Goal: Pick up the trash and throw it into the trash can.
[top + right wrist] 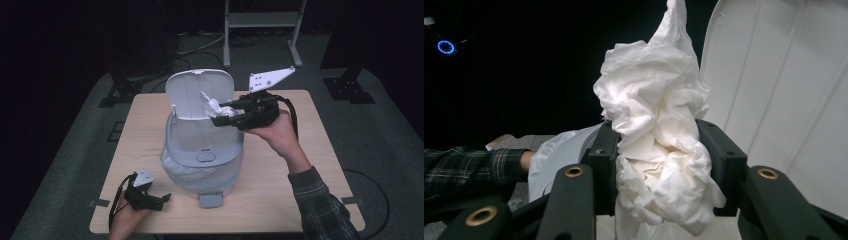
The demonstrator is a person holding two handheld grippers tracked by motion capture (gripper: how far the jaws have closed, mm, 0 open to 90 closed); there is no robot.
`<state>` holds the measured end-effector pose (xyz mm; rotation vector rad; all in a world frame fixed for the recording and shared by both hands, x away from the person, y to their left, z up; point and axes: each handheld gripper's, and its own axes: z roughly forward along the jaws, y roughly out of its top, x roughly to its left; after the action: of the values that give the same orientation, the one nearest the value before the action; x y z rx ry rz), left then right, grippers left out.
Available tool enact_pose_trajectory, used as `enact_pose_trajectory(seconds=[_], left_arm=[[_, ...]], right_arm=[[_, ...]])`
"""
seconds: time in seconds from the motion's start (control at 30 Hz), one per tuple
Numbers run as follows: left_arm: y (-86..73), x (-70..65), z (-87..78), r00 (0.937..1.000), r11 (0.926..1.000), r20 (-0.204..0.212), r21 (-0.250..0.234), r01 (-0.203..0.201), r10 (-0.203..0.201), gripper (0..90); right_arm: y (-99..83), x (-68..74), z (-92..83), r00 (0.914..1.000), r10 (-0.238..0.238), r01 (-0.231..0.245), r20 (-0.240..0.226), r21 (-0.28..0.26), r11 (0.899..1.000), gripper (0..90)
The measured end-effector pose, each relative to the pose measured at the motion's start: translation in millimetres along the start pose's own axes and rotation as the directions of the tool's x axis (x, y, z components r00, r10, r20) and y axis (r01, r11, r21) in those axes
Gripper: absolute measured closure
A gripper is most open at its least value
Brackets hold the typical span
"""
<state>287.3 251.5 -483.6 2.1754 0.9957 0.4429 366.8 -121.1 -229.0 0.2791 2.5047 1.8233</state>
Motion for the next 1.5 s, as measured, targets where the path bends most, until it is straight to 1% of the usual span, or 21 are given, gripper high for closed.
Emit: enact_pose_trajectory(seconds=[0.23,0.43,0.67,0.8,0.9,1.0,1.03,1.13,1.2,1.27,1.3,1.33,1.4,1.5], left_arm=[[0.1,0.1,0.1,1.0000,1.0000,0.002,0.000,-0.001,0.001,0.0],[0.3,0.1,0.4,1.0000,1.0000,0.005,0.000,-0.003,0.003,0.0],[0.5,0.2,0.6,1.0000,1.0000,0.006,0.000,-0.004,0.004,0.0],[0.6,0.3,0.7,1.0000,1.0000,0.008,-0.001,-0.006,0.006,0.0],[0.7,0.4,0.7,0.9999,1.0000,0.009,0.000,-0.007,0.007,0.0],[0.6,0.3,0.8,0.9999,1.0000,0.008,-0.001,-0.007,0.007,0.0],[0.6,0.3,0.7,0.9999,1.0000,0.008,-0.001,-0.007,0.007,0.0],[0.6,0.2,0.7,0.9999,1.0000,0.008,-0.001,-0.006,0.006,0.0],[0.6,0.2,0.8,0.9999,1.0000,0.008,-0.001,-0.007,0.007,0.0],[0.6,0.2,0.7,0.9999,1.0000,0.008,-0.001,-0.008,0.008,0.0],[0.6,0.2,0.7,0.9999,1.0000,0.009,-0.001,-0.008,0.008,0.0],[0.6,0.2,0.7,0.9999,1.0000,0.009,-0.001,-0.008,0.008,0.0],[0.6,0.2,0.8,0.9999,1.0000,0.008,-0.001,-0.008,0.008,0.0],[0.7,0.3,0.8,0.9999,1.0000,0.009,-0.001,-0.009,0.009,0.0]], right_arm=[[8.0,-3.0,15.7,0.9999,-0.002,0.003,-0.013,0.017,1.000,56.1],[10.0,-6.0,27.2,0.9998,-0.002,0.002,-0.018,0.028,1.000,55.5],[10.5,-6.2,33.7,0.9999,-0.002,0.003,-0.016,0.037,0.999,53.0],[10.8,-6.5,34.9,0.9999,-0.001,0.001,-0.015,0.032,0.999,43.9],[11.0,-6.1,35.2,0.9999,0.006,-0.006,-0.008,0.030,1.000,33.1],[11.7,-4.4,34.8,1.0000,0.004,-0.004,-0.002,0.024,1.000,28.2],[11.8,-4.1,34.4,1.0000,0.002,-0.002,0.000,0.023,1.000,27.9],[10.9,-1.9,31.0,1.0000,0.000,-0.001,0.004,0.023,1.000,28.8],[9.4,-0.5,26.3,0.9999,-0.008,0.008,0.013,0.020,1.000,32.8],[7.3,0.4,20.5,0.9999,-0.008,0.008,0.015,0.012,1.000,34.5],[6.1,0.9,17.1,0.9997,-0.009,0.008,0.023,0.014,1.000,35.6],[6.1,0.9,17.1,0.9997,-0.009,0.008,0.023,0.014,1.000,35.6],[0.8,0.1,6.0,0.9990,-0.010,0.009,0.044,0.009,1.000,38.4],[-5.9,-3.0,-5.8,0.9975,0.004,-0.004,0.071,0.001,1.000,46.9]])
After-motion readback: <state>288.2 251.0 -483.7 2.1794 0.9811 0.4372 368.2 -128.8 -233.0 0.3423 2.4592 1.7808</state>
